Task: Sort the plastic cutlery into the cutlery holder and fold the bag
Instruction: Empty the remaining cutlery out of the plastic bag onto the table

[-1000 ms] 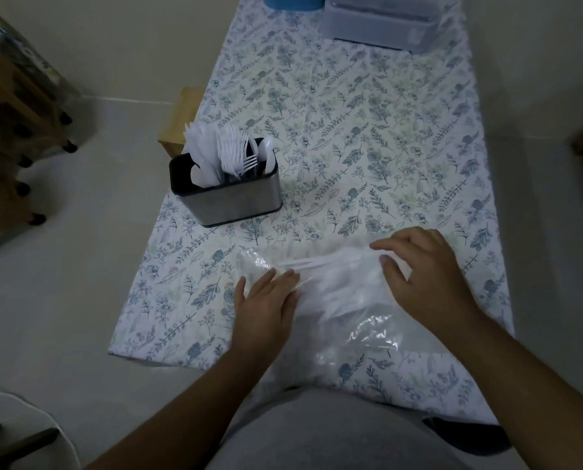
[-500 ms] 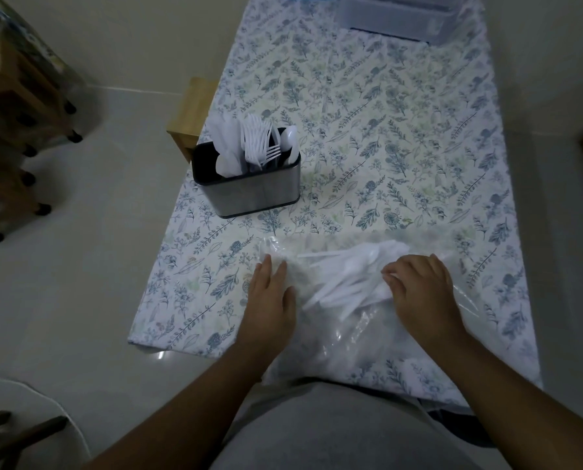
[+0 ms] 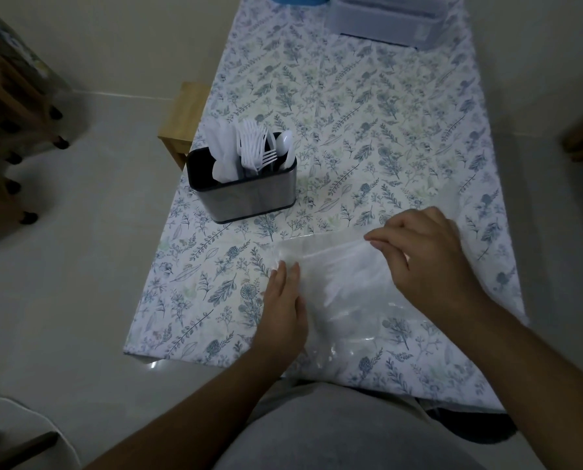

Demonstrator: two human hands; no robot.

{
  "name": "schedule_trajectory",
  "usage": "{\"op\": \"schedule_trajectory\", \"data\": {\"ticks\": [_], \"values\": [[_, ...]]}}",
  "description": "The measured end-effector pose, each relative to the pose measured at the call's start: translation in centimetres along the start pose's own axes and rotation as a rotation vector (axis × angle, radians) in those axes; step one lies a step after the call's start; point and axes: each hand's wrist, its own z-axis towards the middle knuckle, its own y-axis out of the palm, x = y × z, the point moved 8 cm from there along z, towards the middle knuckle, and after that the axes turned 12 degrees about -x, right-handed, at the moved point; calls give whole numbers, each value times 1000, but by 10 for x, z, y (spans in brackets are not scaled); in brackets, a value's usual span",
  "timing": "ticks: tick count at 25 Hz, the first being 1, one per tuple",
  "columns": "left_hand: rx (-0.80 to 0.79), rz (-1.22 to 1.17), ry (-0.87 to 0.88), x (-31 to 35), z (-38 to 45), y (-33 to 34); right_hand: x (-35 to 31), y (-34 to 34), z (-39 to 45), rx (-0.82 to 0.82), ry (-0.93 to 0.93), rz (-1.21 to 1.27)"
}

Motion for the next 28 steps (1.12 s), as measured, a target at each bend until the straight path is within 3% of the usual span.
{"op": "schedule_trajectory", "data": {"ticks": [3,9,14,17,20,28], "values": [[-9,3,0,-1,-1,6,5,9,-9,-15,-6,-45],[3,77,26,-6,-3,6,25,32,-27,-140,187,-57],[161,65,111,9,-15,-13,37,75,-51,-312,263,-204],[192,48,121,10,-20,-19,47,80,-63,-322,296,-137],[123,-13,57,9,-22,-13,58,93,-71,-382,316,-48],[50,-112,-126,-1,-10,-1,70,83,-52,-209,265,-113]]}}
